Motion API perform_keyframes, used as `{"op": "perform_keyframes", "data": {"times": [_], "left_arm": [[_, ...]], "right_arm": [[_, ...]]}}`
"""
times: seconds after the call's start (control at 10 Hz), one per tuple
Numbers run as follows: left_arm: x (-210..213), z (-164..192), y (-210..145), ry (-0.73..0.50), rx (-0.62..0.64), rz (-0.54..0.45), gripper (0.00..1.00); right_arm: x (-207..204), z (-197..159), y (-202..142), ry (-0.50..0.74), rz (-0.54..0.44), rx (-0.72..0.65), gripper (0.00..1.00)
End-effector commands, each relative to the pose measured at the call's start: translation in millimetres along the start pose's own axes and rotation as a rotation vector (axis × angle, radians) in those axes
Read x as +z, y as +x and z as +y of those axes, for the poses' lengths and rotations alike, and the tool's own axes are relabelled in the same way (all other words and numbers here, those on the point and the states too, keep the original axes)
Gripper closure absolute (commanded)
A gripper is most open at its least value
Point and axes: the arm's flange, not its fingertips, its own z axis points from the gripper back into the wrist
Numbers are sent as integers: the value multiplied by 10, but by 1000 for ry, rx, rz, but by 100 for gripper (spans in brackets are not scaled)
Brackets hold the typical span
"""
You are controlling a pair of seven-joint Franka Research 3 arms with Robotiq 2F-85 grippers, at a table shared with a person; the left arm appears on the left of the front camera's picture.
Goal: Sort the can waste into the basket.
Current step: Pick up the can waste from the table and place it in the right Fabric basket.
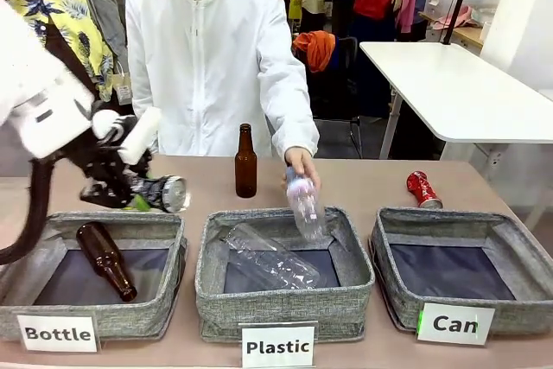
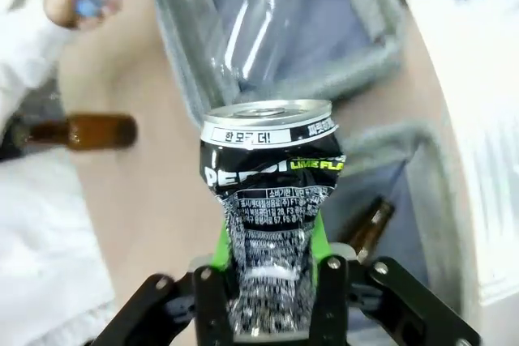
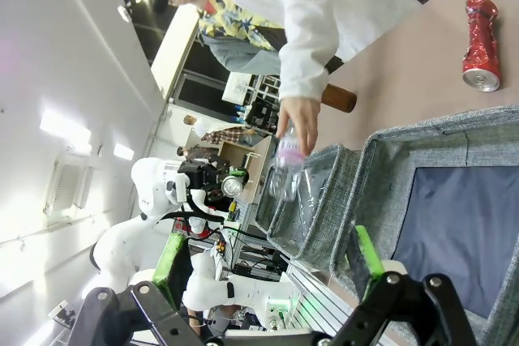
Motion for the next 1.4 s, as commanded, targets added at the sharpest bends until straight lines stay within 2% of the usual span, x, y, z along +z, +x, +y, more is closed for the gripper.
{"op": "perform_keyframes", "data": {"times": [0.0,0.2,0.3,0.4,0.9,1.1,1.2,1.3], "left_arm": [[145,90,3,8,69,-59,60],[365,-306,-373,66,120,-227,60],[417,-484,-437,106,155,-191,60],[485,-593,-512,129,164,-206,60],[389,-543,-414,81,122,-167,60],[286,-266,-147,117,49,-212,60],[185,-62,144,125,29,-230,60],[29,222,513,69,37,-237,60]], "right_arm": [[-6,-3,8,15,-13,26,0],[-6,-3,8,15,-13,26,0],[-6,-3,8,15,-13,26,0],[-6,-3,8,15,-13,26,0],[-6,-3,8,15,-13,26,0],[-6,-3,8,15,-13,26,0],[-6,-3,8,15,-13,26,0],[-6,-3,8,15,-13,26,0]]}}
